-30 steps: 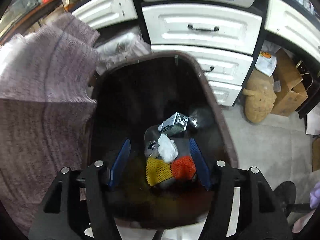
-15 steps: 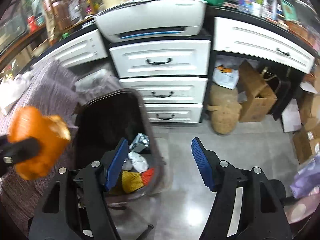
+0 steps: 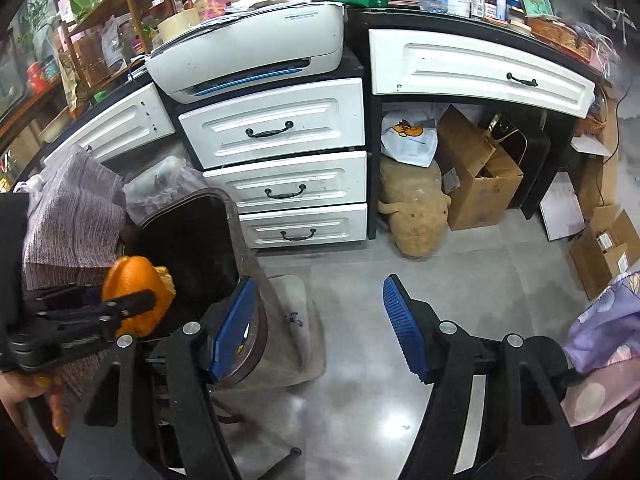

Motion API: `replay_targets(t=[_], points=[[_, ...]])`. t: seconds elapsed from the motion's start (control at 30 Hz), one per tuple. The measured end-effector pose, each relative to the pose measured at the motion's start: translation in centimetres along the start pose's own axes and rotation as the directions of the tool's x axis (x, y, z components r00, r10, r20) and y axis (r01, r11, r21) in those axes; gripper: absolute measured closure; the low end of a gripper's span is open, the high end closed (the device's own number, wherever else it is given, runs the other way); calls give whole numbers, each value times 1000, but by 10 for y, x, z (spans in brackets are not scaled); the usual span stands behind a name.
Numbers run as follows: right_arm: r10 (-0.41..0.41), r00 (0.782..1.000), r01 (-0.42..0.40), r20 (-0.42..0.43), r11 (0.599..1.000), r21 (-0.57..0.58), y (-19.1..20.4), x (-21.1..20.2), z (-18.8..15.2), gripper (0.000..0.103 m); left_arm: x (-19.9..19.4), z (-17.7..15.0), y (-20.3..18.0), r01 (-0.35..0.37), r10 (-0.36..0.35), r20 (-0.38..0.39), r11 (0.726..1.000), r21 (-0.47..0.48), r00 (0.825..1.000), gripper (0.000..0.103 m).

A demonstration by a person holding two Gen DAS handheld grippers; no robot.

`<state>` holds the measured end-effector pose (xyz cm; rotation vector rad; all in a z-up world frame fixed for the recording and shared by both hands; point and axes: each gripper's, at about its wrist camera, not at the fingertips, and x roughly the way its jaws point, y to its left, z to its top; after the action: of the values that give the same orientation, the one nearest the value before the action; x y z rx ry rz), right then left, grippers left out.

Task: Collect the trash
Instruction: 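Drop the tissue into the black bin with right tool while left tool drops the peel, then move both open tools back over the table toward the bags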

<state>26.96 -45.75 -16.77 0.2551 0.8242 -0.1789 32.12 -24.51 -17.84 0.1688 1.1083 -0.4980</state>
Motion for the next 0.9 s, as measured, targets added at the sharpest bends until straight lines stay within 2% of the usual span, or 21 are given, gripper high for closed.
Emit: replay_targets(t=[0.07,0.13,0.17,0.23,0.4,0.53,0.6,0.7,0.8,0.9], points=[[1,1000,-1,0,1000,3,-1,0,0,37,7,2,1,-21,21,-18,1000,2,1000,54],[4,1000,-4,-2,1000,3,0,0,0,37,11,3,3,-31,31,-22,1000,-3,999,39],[4,1000,-4,-3,1000,2,-1,0,0,37,10,4,3,-37,37,-14,999,-1,999,35],[2,1000,-2,-4,1000,1,-1,1,0,37,10,7,1,-52,52,-4,999,15,999,17],[-1,1000,1,13,1000,5,0,-3,2,37,2,8,-8,-57,57,14,997,55,998,15],[-11,999,11,35,1000,24,-5,-8,8,33,-20,10,-13,9,-10,31,1000,16,999,15],[-14,999,13,41,1000,25,-5,-9,10,32,-43,9,-17,63,-63,78,998,3,995,12],[-2,999,2,46,1000,13,0,-10,12,32,-72,5,-23,101,-102,142,995,12,985,8],[22,998,-22,54,1000,2,11,-11,13,24,-102,-1,-25,115,-118,199,993,30,973,7],[49,997,-48,63,999,-18,25,-13,14,23,-130,-7,-21,94,-103,266,995,44,958,6]])
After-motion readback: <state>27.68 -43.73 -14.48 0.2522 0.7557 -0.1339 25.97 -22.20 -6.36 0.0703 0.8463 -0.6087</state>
